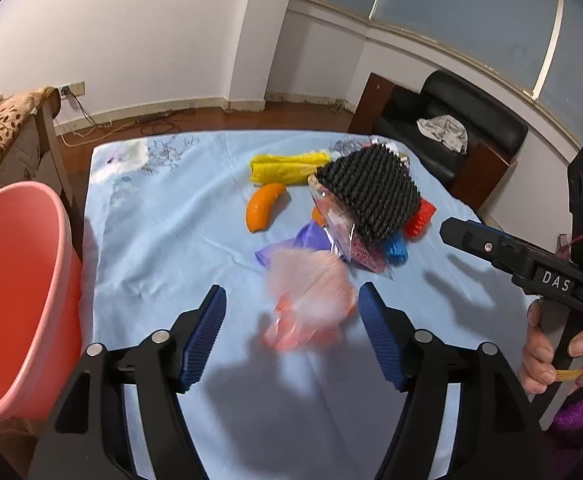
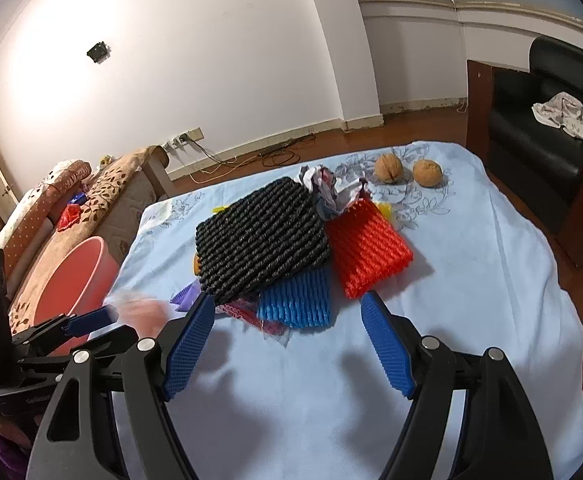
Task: Collect trash
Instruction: 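Grasp the plastic bag with the left gripper while the right gripper grasps the black foam net, then carry the bag and black net over the pink bucket and open both grippers, then withdraw both grippers from the bucket back toward the bed, then grasp the purple mask with the left gripper while the right gripper grasps the blue foam net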
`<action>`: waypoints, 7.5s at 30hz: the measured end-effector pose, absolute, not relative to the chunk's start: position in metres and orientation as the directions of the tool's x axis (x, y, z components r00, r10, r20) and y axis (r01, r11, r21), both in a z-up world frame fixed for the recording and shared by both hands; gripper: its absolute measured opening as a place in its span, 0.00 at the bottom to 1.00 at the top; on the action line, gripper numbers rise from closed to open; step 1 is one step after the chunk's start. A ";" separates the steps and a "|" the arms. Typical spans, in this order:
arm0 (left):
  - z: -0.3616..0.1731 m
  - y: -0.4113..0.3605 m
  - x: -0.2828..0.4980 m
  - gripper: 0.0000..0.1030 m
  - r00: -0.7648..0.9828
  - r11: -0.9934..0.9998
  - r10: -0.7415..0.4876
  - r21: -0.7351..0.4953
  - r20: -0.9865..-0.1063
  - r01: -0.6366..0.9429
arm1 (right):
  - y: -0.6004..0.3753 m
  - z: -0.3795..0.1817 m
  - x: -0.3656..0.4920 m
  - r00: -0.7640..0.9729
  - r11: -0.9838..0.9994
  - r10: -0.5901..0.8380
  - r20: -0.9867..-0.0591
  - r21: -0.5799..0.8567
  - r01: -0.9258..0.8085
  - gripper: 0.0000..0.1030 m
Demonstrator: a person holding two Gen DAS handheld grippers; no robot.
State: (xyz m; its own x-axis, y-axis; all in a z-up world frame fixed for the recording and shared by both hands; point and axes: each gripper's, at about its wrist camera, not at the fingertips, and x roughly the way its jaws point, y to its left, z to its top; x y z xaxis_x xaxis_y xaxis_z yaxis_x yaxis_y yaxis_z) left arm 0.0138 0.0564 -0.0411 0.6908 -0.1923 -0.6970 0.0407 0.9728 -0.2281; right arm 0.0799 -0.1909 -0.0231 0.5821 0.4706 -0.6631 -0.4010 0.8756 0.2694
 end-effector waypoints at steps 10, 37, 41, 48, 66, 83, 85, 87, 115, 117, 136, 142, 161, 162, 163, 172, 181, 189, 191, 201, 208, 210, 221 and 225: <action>-0.045 0.052 0.014 0.68 0.682 0.966 -0.212 -0.257 -0.700 0.037 | -0.185 -0.026 0.076 0.588 0.878 0.457 -0.668 0.235 -0.416 0.72; -0.061 0.029 0.021 0.11 0.663 0.967 -0.230 -0.245 -0.712 0.071 | -0.196 -0.038 0.083 0.575 0.889 0.444 -0.687 0.261 -0.376 0.65; -0.054 0.035 0.017 0.10 0.692 0.971 -0.200 -0.233 -0.694 0.047 | -0.194 -0.037 0.086 0.565 0.884 0.458 -0.687 0.284 -0.372 0.60; -0.045 0.046 0.009 0.10 0.720 0.973 -0.172 -0.232 -0.673 0.015 | -0.192 -0.036 0.108 0.519 0.852 0.523 -0.676 0.426 -0.304 0.54; -0.027 0.060 -0.003 0.10 0.767 0.976 -0.124 -0.217 -0.629 -0.021 | -0.190 -0.015 0.103 0.630 0.891 0.447 -0.634 0.376 -0.254 0.09; 0.019 0.140 -0.053 0.10 0.836 0.937 0.145 -0.199 -0.529 -0.288 | -0.081 0.039 0.068 0.612 0.801 0.583 -0.534 0.252 -0.543 0.09; 0.021 0.153 -0.061 0.10 0.827 0.922 0.193 -0.192 -0.529 -0.337 | -0.056 0.038 0.063 0.585 0.778 0.603 -0.542 0.236 -0.583 0.09; 0.020 0.165 -0.070 0.10 0.813 0.905 0.238 -0.184 -0.531 -0.385 | -0.035 0.037 0.058 0.564 0.758 0.616 -0.550 0.221 -0.613 0.09; -0.024 0.235 -0.095 0.10 0.652 0.812 0.417 -0.064 -0.633 -0.581 | 0.127 -0.013 0.029 0.419 0.614 0.593 -0.688 0.049 -0.788 0.10; -0.025 0.237 -0.095 0.10 0.649 0.810 0.417 -0.064 -0.636 -0.583 | 0.130 -0.013 0.028 0.416 0.610 0.593 -0.689 0.046 -0.791 0.10; -0.029 0.243 -0.094 0.25 0.618 0.792 0.397 -0.088 -0.678 -0.605 | 0.135 -0.014 0.022 0.392 0.580 0.607 -0.692 0.048 -0.814 0.33; -0.027 0.244 -0.095 0.39 0.627 0.788 0.384 -0.114 -0.678 -0.605 | 0.130 -0.012 0.024 0.393 0.583 0.612 -0.686 0.056 -0.811 0.37; -0.013 0.221 -0.096 0.40 0.641 0.803 0.371 -0.115 -0.672 -0.585 | 0.083 -0.001 0.027 0.402 0.610 0.640 -0.654 0.116 -0.784 0.42; -0.011 0.219 -0.095 0.40 0.643 0.805 0.370 -0.114 -0.670 -0.582 | 0.078 0.000 0.028 0.404 0.613 0.642 -0.652 0.119 -0.781 0.42; -0.009 0.215 -0.095 0.40 0.647 0.809 0.369 -0.112 -0.667 -0.577 | 0.072 0.002 0.028 0.408 0.617 0.643 -0.647 0.122 -0.778 0.42; 0.011 0.173 -0.086 0.40 0.695 0.862 0.341 -0.085 -0.632 -0.500 | 0.018 0.024 0.023 0.457 0.642 0.663 -0.593 0.135 -0.755 0.48; 0.016 0.132 -0.071 0.40 0.723 0.905 0.281 -0.077 -0.632 -0.419 | -0.037 0.031 0.017 0.538 0.687 0.640 -0.548 0.095 -0.721 0.51; 0.014 0.097 -0.054 0.40 0.728 0.939 0.247 -0.026 -0.639 -0.342 | -0.090 0.022 0.030 0.577 0.747 0.602 -0.553 0.134 -0.651 0.51; 0.013 0.088 -0.048 0.40 0.727 0.948 0.236 -0.013 -0.645 -0.318 | -0.102 0.020 0.035 0.587 0.763 0.590 -0.555 0.144 -0.630 0.51; 0.002 0.053 -0.025 0.40 0.737 0.982 0.098 -0.055 -0.669 -0.181 | -0.161 0.010 0.056 0.647 0.846 0.503 -0.573 0.171 -0.506 0.51; -0.007 0.028 -0.009 0.40 0.732 0.996 0.017 -0.052 -0.681 -0.072 | -0.202 -0.004 0.072 0.666 0.894 0.437 -0.605 0.210 -0.396 0.51; -0.007 0.022 -0.005 0.40 0.734 0.997 -0.010 -0.059 -0.679 -0.041 | -0.210 -0.008 0.075 0.667 0.902 0.424 -0.613 0.218 -0.372 0.51; -0.032 0.008 0.042 0.40 0.681 0.995 -0.090 -0.030 -0.726 0.100 | -0.226 -0.023 0.086 0.639 0.908 0.417 -0.647 0.266 -0.324 0.51; -0.043 0.001 0.059 0.40 0.660 0.987 -0.101 0.007 -0.745 0.158 | -0.226 -0.028 0.089 0.632 0.911 0.410 -0.657 0.264 -0.316 0.51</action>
State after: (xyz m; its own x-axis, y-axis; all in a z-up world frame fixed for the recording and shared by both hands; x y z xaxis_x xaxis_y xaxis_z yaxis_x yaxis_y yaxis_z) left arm 0.0589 0.0015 -0.0434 0.6597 -0.1007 -0.7448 0.1582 0.9874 0.0065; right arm 0.0890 -0.2255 -0.0276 0.6323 0.4103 -0.6571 -0.3163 0.9110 0.2645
